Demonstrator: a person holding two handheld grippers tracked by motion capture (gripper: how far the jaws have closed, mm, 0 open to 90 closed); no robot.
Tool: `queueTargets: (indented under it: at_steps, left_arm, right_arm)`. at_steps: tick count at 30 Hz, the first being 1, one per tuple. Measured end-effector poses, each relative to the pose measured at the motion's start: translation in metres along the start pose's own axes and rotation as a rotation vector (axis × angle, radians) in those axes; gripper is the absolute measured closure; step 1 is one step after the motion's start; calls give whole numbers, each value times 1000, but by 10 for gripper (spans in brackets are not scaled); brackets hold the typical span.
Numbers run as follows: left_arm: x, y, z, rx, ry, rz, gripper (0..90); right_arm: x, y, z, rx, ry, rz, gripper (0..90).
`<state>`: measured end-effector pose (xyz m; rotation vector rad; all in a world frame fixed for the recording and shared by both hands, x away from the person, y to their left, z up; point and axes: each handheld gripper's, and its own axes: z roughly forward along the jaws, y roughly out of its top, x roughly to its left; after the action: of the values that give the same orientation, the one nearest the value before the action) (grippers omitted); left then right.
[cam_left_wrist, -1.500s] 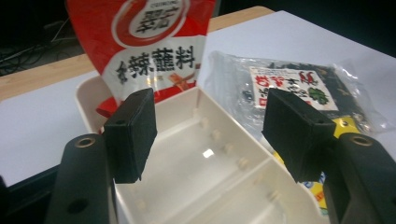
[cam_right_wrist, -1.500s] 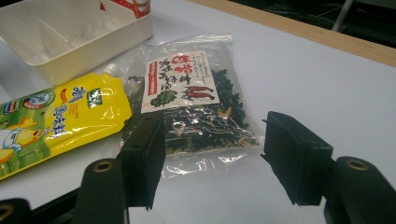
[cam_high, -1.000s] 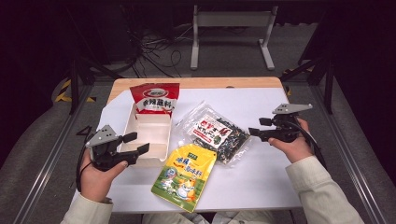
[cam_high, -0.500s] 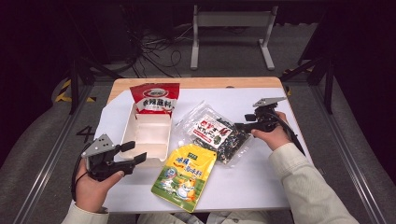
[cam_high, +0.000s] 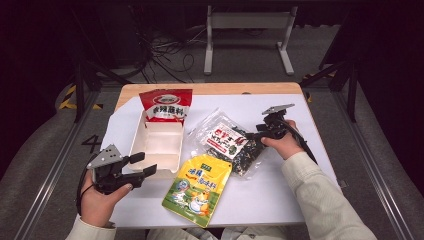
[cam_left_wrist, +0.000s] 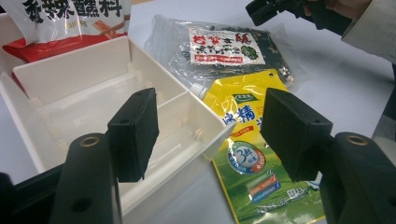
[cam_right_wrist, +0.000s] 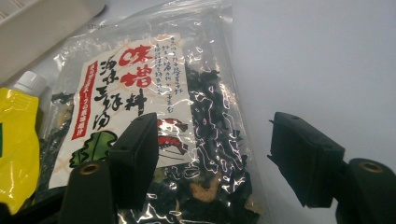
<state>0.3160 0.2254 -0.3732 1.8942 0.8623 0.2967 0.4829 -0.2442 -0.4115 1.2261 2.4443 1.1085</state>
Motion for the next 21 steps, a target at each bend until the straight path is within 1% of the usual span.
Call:
queueTargets:
  at_steps: [2,4,9,12,14,15,17,18,20,21]
  left_arm:
    - [0,0,0,1,1,3,373]
    - [1,-1,0,6,6,7,373]
    - [2,-2,0,11,8,-4,373]
    - [2,-2,1,13,5,-10,368]
    - [2,-2,2,20,2,4,365]
    - [2,-3,3,18,2,-4,365]
    - [1,-3,4,22,0,-5,365]
    - [1,-3,5,23,0,3,365]
    - [1,-3,5,25,-2,-3,365]
    - [1,-3,5,28,-2,3,365]
  right_arm:
    - [0,0,2,4,2,5,326]
    - [-3,-1,7,20,-9,16,326]
    - [-8,-2,15,35,-13,40,327]
    - [-9,-3,20,40,-14,54,305]
    - [-9,-3,22,35,-8,61,303]
    - [-8,-3,24,34,-6,66,305]
    - [-8,-3,27,36,9,67,316]
    - [-8,-3,28,36,20,72,326]
    - [-9,-3,30,38,40,75,347]
    - [-9,-3,30,42,45,73,353]
